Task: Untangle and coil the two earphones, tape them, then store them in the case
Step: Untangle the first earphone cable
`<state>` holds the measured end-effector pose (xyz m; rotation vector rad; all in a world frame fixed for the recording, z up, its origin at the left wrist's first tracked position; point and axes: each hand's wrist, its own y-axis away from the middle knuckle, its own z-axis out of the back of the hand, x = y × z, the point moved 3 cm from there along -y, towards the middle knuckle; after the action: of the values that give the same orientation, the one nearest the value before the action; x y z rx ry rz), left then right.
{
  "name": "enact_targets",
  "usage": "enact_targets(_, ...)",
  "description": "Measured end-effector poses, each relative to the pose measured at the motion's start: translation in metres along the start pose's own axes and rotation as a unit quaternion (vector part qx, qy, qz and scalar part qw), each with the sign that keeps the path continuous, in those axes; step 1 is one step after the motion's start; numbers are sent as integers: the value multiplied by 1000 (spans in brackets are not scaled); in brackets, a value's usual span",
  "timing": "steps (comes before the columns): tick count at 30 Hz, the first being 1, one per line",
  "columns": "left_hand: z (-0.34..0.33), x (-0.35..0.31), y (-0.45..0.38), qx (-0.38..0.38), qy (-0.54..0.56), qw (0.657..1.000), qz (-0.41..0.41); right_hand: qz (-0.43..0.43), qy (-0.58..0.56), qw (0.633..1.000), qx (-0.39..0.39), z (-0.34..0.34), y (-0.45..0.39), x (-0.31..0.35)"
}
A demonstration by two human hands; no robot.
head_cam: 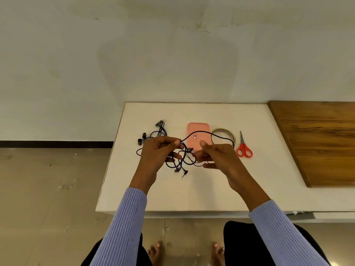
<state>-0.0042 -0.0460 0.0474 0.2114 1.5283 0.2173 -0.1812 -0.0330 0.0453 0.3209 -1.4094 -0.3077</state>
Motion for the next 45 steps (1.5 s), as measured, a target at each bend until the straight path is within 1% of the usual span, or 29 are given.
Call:
enact_targets(3,-1,1,0,6,-2,1000,0,36,28,999,-11,-2,-1,-3)
enact_targets(6,-3,1,0,21,-6,1000,3,51,26,998,-12,-9,-2,-2)
enact_targets(11,-3,0,0,38,-10,999,5,82,19,996,14,-16,-4,0)
enact_targets(15,-1,1,0,41,-5,999,9,89,28,996,-4,-15,-5,-1)
enact_targets(19,-1,1,1,51,5,999,17,73,2,997,-17,-14,-7,-1)
enact_targets(21,-2,2,1,55,4,998,20,69,-24,997,-11,-14,-7,0)
enact_targets(27,1,4,-1,60,-1,997,52,53,-119,990,-45,-9,-7,0)
enact_targets(30,0,5,-1,72,4,995,65,54,-135,987,-62,-6,-7,0)
enact_targets(33,0,6,-1,70,5,996,55,52,-141,987,-54,-5,-7,1)
enact_targets(36,1,6,-1,66,9,997,35,76,-128,988,-39,-5,-4,7)
enact_targets(38,0,5,-1,66,-12,998,21,142,-101,984,-39,-7,0,13)
enact_targets(41,-3,4,-1,66,-52,996,1,247,1,967,-57,-14,5,18)
enact_targets(43,-5,3,0,64,-50,997,-4,281,76,953,-80,-19,3,19)
enact_targets(45,-7,2,1,58,-29,998,-3,293,119,944,-91,-21,0,19)
